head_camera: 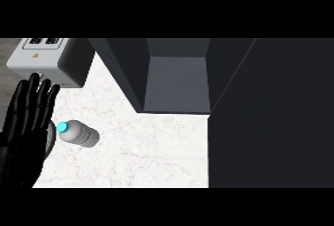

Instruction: Pick up the bottled water, place it into the cabinet and close the cabinet

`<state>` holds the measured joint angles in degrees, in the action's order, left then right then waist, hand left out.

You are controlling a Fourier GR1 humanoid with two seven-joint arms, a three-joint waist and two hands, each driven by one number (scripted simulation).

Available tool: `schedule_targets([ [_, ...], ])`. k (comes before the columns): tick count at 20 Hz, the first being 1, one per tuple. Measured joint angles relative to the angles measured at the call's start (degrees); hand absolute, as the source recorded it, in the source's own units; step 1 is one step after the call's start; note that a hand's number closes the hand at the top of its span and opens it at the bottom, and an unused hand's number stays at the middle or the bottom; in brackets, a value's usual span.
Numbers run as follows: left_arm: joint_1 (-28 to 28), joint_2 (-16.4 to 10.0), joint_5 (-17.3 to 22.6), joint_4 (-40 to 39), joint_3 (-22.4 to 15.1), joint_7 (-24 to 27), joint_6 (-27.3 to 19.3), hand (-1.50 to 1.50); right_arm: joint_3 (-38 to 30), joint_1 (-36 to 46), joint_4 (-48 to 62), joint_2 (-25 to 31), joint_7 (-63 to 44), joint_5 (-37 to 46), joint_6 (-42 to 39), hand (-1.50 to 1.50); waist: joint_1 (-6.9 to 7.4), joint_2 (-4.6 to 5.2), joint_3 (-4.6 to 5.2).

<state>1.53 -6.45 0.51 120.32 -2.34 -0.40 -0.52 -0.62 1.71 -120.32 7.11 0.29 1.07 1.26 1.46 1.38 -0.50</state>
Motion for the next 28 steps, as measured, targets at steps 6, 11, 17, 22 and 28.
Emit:
schedule_targets([
  [6,4.0,-3.7,9.0,0.8,2.4,4.0,9.5,-1.50,2.1,-5.6,-2.7,-1.4,-0.7,-0.2,-0.7,-1.50,-1.16,-1.21,0.42],
  [11,9.1,-4.5,21.4,2.6,0.0,-4.3,14.5,-1.50,5.8,-11.4,-6.7,-2.2,-5.9,-8.1,-4.7,-1.50,-1.56,-1.57,0.47],
  [17,17.0,-7.6,31.9,12.8,2.2,-13.1,15.4,-1.50,3.6,-19.6,-16.3,0.6,-11.0,-16.2,-8.5,-1.50,-1.47,-1.70,0.47],
  [22,19.8,-9.2,33.9,13.4,5.1,-16.1,16.6,-1.50,1.5,-22.2,-17.0,1.3,-11.5,-17.1,-10.7,-1.50,-1.37,-1.69,0.48],
  [28,22.3,-9.7,35.0,13.9,6.6,-18.0,16.7,-1.50,-0.5,-23.4,-17.4,1.8,-12.0,-17.8,-12.1,-1.50,-1.30,-1.83,0.46],
])
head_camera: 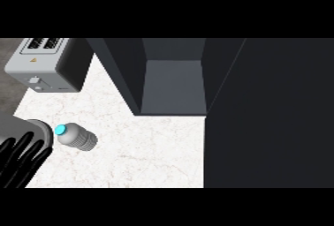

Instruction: Pick up the bottled water, place it into the cabinet and close the cabinet

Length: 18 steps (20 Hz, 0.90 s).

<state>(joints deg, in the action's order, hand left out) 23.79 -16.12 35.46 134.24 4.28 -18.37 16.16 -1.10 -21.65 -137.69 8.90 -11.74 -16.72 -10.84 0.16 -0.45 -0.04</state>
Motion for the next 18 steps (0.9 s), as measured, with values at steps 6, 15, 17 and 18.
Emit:
schedule_targets([
  [6,1.9,0.0,1.0,0.2,1.4,-0.4,0.3,-1.50,-0.8,-0.8,-0.3,0.1,-0.4,-0.6,-0.7,-1.50,0.06,-0.14,0.01],
  [15,4.5,0.0,2.5,0.0,5.5,0.2,1.2,-1.50,-3.5,-2.5,-0.1,0.3,0.7,-1.9,-3.0,-1.50,0.00,-0.24,0.01],
  [17,4.6,0.2,2.8,-0.2,7.1,0.7,1.0,-1.50,-3.6,-2.8,-0.1,0.0,0.8,-2.2,-3.1,-1.50,-0.03,-0.21,0.02],
  [18,4.6,0.3,2.9,-0.3,7.8,1.0,0.8,-1.50,-3.7,-3.1,-0.1,-0.1,1.2,-2.3,-3.5,-1.50,-0.12,-0.19,0.02],
])
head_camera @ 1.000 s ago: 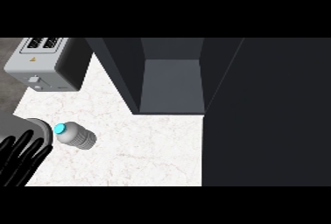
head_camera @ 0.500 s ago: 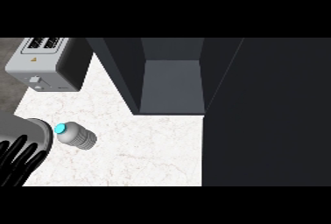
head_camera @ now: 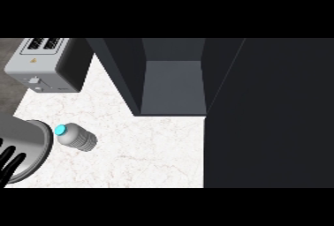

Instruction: Pick up the bottled water, place it into the cabinet and close the cabinet

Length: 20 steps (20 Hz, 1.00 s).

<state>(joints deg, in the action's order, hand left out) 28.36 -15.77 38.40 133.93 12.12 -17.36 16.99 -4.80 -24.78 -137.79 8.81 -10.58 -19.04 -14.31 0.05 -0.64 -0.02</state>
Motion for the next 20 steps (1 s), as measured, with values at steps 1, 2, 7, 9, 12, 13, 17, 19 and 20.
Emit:
schedule_targets([
  [1,-0.2,0.0,0.1,-0.1,1.0,0.3,-0.1,-1.50,-0.2,-0.4,0.0,0.0,0.2,-0.2,-0.4,-1.50,-0.11,0.02,0.00],
  [2,-0.2,-0.1,0.3,-0.3,2.0,0.3,-0.1,-1.50,-0.2,-1.0,0.0,-0.1,0.5,-0.3,-0.8,-1.50,-0.17,0.05,0.01],
  [7,-0.3,0.1,1.5,-2.1,5.1,1.4,1.7,-1.50,-2.2,-3.7,0.0,0.4,2.0,-1.3,-3.3,-1.50,-0.63,0.18,0.03],
  [9,-0.5,-0.2,2.2,-2.8,6.1,1.5,2.3,-1.50,-2.6,-3.7,0.0,0.4,1.9,-1.7,-3.4,-1.50,-0.68,0.24,0.04],
  [12,-1.6,0.0,0.9,-5.6,6.5,2.1,3.3,-1.50,-4.3,-4.7,0.2,0.7,3.0,-2.4,-4.7,-1.50,-1.00,0.31,0.05],
  [13,-2.3,0.0,0.1,-6.7,6.5,2.3,3.5,-1.50,-4.2,-4.8,0.2,0.6,3.1,-2.6,-4.8,-1.50,-1.19,0.34,0.07],
  [17,-4.9,-0.5,-2.4,-13.3,7.5,4.7,5.9,-1.50,-4.1,-5.2,0.4,0.5,3.5,-3.4,-5.4,-1.50,-1.35,0.42,0.10],
  [19,-7.0,-0.9,-4.4,-17.0,7.3,5.9,7.0,-1.50,-4.3,-4.7,0.5,0.6,3.3,-3.7,-5.2,-1.50,-1.48,0.49,0.12],
  [20,-7.7,-0.6,-6.2,-18.7,7.1,7.1,7.7,-1.50,-4.8,-5.5,0.6,0.6,4.0,-3.9,-6.0,-1.50,-1.62,0.47,0.12],
])
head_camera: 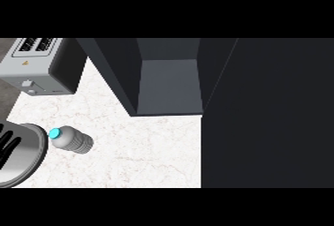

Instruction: Pick up the bottled water, place it into the cabinet and close the cabinet

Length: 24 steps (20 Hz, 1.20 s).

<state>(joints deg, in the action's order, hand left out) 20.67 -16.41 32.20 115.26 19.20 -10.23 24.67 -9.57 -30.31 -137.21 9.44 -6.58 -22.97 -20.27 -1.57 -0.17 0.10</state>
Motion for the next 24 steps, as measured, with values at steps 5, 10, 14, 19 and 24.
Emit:
schedule_targets([
  [5,-5.3,-1.1,-4.7,-8.9,0.5,4.6,2.6,-1.50,-0.1,-1.1,0.1,0.3,0.6,-1.0,-1.2,-1.50,-0.16,0.04,0.02],
  [10,-10.3,-0.2,-10.3,-16.7,-0.6,8.3,2.3,-1.50,-1.2,-2.3,0.3,0.8,1.4,-2.1,-2.2,-1.50,-0.34,0.07,0.01],
  [14,-14.2,0.5,-15.1,-23.8,-1.0,12.1,1.1,-1.50,-1.0,-3.0,0.4,0.6,2.5,-2.8,-2.7,-1.50,-0.43,0.12,0.03],
  [19,-19.0,0.1,-20.3,-34.9,-1.2,17.7,0.5,-1.50,-2.6,-4.6,0.9,1.1,4.4,-3.8,-4.5,-1.50,-0.52,0.18,0.04],
  [24,-21.6,0.6,-23.7,-43.1,-2.0,21.8,-0.1,-1.50,-4.1,-6.5,1.1,1.8,5.9,-5.0,-6.3,-1.50,-0.31,0.17,0.03],
])
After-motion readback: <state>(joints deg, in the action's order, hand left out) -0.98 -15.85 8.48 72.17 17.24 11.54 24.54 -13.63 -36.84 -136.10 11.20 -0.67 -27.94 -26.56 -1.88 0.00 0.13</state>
